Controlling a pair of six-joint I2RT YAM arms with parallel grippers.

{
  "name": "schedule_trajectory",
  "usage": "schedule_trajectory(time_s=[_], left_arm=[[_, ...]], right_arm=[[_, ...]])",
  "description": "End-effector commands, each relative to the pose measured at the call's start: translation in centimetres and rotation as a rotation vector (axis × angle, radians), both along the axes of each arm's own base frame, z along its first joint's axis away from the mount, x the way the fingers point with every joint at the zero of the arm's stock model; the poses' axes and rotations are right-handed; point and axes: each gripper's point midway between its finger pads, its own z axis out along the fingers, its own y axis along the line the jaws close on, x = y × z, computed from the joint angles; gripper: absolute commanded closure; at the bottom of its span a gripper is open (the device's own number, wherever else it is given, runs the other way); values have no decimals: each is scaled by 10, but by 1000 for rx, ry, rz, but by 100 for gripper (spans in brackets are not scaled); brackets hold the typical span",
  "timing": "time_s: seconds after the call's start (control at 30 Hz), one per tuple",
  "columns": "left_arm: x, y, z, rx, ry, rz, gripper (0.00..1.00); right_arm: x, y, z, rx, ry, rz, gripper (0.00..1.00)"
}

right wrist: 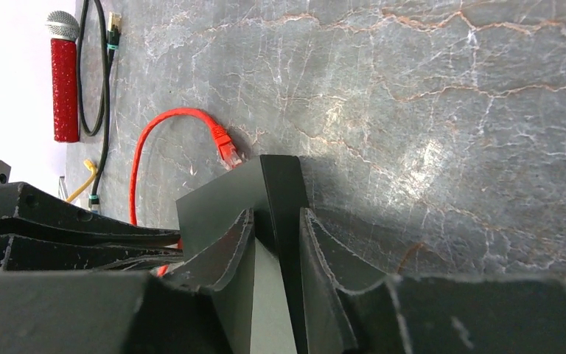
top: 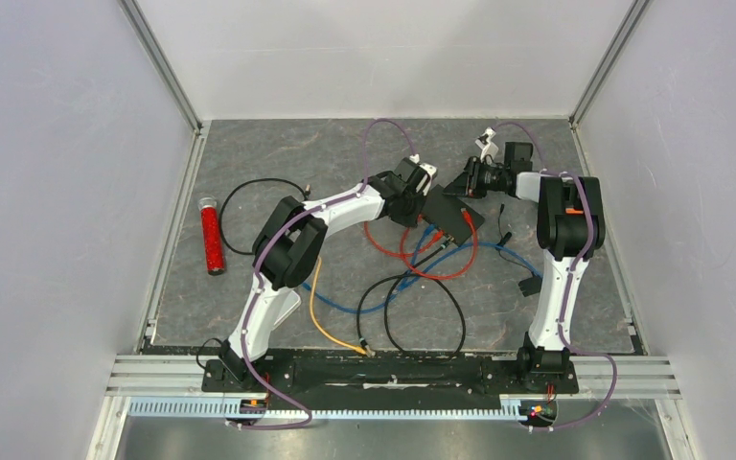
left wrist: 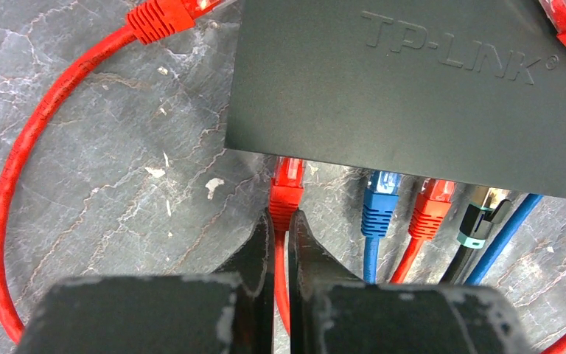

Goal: Insert the plug into the switch port
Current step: Insert the connector into the switch port.

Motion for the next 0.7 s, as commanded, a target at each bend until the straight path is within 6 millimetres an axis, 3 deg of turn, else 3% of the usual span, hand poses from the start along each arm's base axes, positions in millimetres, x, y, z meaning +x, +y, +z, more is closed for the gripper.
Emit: schedule_trajectory(time_s=[0.0,0.2,0.67], left_arm=[[12,-11,-18,-41,-25,30,98],[11,-4,-27,-20,-45,32,98],[22,13,-6,21,-178,86,98]], right_arm=[[-82,42,-57,31,283,127,77],[-117,45,-70,63,349,201,78],[-160,67,-69,57,361,397,75]])
